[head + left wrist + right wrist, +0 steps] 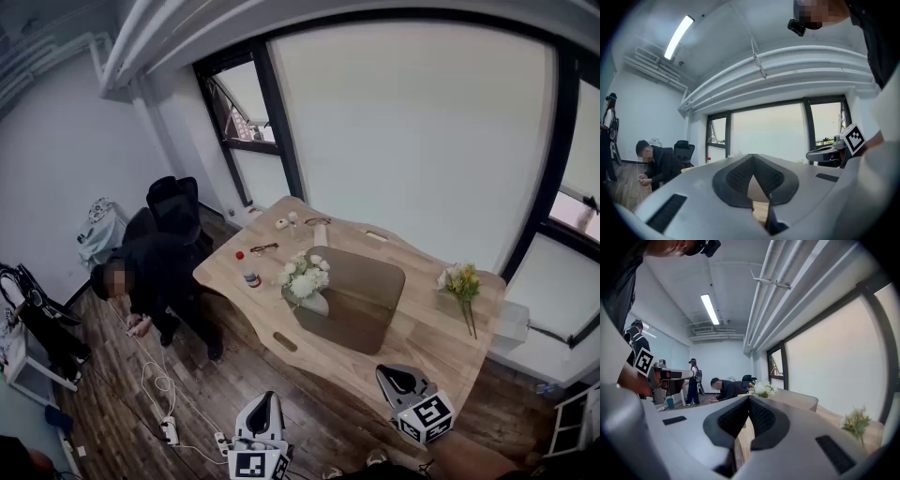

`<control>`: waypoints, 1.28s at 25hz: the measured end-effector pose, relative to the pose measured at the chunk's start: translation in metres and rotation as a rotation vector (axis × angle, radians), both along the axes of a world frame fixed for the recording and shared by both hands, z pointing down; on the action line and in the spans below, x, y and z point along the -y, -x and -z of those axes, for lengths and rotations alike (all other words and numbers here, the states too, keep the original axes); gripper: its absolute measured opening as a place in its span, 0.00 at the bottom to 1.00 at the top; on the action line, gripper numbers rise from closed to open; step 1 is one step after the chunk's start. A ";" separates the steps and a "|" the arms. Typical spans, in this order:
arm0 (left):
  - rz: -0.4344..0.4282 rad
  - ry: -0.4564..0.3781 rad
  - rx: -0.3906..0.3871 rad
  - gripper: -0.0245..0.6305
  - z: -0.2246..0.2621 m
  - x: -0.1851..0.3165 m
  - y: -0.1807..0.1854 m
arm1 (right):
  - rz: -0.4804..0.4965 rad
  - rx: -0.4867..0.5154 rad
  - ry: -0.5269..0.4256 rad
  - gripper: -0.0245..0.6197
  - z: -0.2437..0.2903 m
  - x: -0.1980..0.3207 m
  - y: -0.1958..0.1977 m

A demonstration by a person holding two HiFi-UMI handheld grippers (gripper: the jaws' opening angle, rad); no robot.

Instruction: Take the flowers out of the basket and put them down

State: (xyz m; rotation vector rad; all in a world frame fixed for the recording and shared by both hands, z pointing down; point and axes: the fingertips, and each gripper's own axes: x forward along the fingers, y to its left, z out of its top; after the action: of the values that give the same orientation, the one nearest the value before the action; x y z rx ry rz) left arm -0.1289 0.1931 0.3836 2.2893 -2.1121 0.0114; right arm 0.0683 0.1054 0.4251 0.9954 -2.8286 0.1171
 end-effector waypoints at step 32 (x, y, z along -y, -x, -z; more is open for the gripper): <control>0.066 0.026 0.018 0.04 -0.019 0.034 -0.013 | 0.000 0.031 0.068 0.07 -0.022 0.041 -0.037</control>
State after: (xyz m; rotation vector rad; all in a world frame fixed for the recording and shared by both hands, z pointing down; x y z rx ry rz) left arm -0.1158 0.1586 0.4025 2.2130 -2.1818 0.0581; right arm 0.1049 0.0640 0.4474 0.9876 -2.8318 0.2290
